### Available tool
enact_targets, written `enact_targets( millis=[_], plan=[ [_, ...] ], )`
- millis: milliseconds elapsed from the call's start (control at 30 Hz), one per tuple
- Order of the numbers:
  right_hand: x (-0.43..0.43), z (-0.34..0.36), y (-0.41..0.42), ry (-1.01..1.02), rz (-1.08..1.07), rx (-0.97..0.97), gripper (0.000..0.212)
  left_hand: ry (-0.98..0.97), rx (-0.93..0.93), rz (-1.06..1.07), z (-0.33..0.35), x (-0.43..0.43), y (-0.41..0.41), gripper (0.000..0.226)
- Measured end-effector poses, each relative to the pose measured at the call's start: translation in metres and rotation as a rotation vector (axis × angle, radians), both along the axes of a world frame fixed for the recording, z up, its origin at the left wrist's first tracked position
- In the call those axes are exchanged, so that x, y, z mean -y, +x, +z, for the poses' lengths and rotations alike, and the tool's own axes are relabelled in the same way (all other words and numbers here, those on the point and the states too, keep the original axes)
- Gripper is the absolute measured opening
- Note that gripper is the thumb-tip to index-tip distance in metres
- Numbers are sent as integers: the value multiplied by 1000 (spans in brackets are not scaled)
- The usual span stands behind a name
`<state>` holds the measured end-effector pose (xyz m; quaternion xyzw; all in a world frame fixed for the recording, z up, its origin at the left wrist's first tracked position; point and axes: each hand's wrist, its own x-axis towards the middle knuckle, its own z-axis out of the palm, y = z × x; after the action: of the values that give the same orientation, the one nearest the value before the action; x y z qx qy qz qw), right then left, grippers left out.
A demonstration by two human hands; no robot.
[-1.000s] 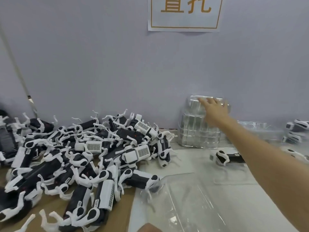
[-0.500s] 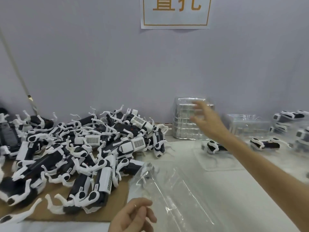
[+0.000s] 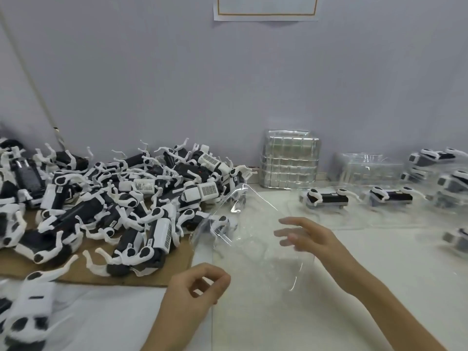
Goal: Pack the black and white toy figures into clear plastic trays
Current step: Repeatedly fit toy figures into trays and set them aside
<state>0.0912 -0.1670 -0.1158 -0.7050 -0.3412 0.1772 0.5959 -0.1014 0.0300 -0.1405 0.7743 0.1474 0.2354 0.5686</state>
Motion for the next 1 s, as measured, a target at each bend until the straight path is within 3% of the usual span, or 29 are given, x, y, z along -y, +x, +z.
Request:
enact_targets(
  millis=[200,367,533,667,800,1000],
  plan=[
    [13,12,8,57,-7,19,31,16,-8,180,-5,-15,-3,27],
    [29,13,11,-274,264,-5,34,-40,51,292,4,-25,-1,24],
    [24,6,7,-502,227,166,24,-33,-110,197,-2,-8,15,18],
    [26,12,7,-323,102,177,35,-190,-155,218,7,-13,34,19],
    [25,16,10,-130,-44,184,13,-404,-242,195,28,-18,61,20],
    [28,19,15,-3,-178,205,17,-418,-328,159,46,-15,88,17]
  ],
)
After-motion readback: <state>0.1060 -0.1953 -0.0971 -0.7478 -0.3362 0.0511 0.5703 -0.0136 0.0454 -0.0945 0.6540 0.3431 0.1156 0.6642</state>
